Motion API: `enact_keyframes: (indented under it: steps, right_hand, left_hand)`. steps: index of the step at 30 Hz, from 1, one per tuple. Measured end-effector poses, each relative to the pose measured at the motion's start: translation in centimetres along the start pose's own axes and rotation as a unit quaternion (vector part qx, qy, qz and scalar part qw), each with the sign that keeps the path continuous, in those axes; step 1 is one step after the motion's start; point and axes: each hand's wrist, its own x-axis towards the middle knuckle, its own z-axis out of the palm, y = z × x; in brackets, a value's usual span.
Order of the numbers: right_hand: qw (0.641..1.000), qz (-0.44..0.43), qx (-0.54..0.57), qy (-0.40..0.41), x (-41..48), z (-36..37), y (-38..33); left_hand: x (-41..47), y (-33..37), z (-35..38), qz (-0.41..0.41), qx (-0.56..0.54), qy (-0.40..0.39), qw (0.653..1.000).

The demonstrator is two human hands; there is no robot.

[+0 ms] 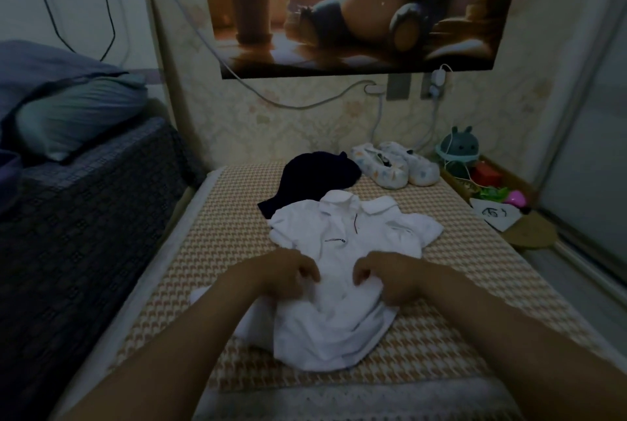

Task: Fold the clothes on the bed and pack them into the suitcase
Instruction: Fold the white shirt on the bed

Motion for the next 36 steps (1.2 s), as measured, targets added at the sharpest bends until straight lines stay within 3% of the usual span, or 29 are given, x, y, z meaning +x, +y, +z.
enact_keyframes:
  steps: [2,5,8,10,11,14,16,18,20,23,24,26,28,29,32,36]
  right_hand:
    - [1.000,-0.024,0.008,0.007,-0.3,0.1,-0.9]
    - [0.995,0.023,-0.072,0.061,-1.4,-0.7,0.0]
    - [0.949,0.088,-0.236,0.192,-2.3,-0.4,2.7]
    - [0.926,0.113,-0.286,0.220,-3.0,0.2,3.4]
    - [0.939,0.110,-0.278,0.170,-3.5,0.0,2.7]
    - [0.989,0.066,-0.113,0.066,-4.1,-0.2,-0.3]
    - [0.998,0.032,0.003,0.054,-4.1,-0.2,-2.1]
    - [0.998,0.013,0.057,0.001,-4.1,0.3,-3.0]
    - [0.993,-0.008,0.104,-0.060,-4.7,0.3,-3.8]
    - [0.971,-0.028,0.226,-0.076,-5.4,-0.6,-4.6]
    - [0.959,-0.016,0.281,-0.042,-5.4,-0.9,-4.2]
    - [0.931,0.037,0.345,0.109,-5.0,-1.6,-2.9]
    - [0.917,0.096,0.289,0.258,-4.5,-2.3,-0.6]
    - [0.914,0.124,0.248,0.296,-4.2,-2.3,0.6]
    - [0.905,0.195,0.206,0.319,-2.7,-1.7,4.6]
    - [0.912,0.296,0.164,0.231,0.2,-1.1,10.0]
  left_hand:
    - [-0.2,-0.4,0.5,-0.035,-0.039,-0.067,0.996]
    - [-0.7,-0.4,0.4,-0.065,-0.035,-0.077,0.994]
    - [-1.1,-0.9,0.4,-0.069,0.003,-0.086,0.994]
    - [-1.5,-0.8,0.6,-0.046,-0.007,-0.101,0.994]
    - [-1.6,-0.8,0.7,-0.029,-0.002,-0.088,0.996]
    - [-2.1,-0.1,0.5,0.011,-0.016,0.033,0.999]
    - [-2.6,0.6,-0.3,0.017,-0.037,0.042,0.998]
    - [-3.5,1.6,-0.8,-0.068,-0.010,-0.097,0.993]
    - [-4.0,2.6,-0.6,-0.184,-0.008,-0.259,0.948]
    - [-3.5,3.1,-0.4,-0.201,-0.025,-0.303,0.931]
    - [-3.1,3.2,-0.7,-0.186,-0.019,-0.294,0.937]
    - [-2.1,3.9,-1.6,-0.148,-0.026,-0.258,0.954]
    - [-0.9,5.1,-2.3,-0.094,-0.069,-0.209,0.971]
    - [0.2,5.6,-2.4,-0.066,-0.102,-0.171,0.978]
    - [4.3,7.1,-2.3,0.012,-0.132,-0.034,0.991]
    - [11.5,8.5,-0.9,0.051,-0.062,0.149,0.986]
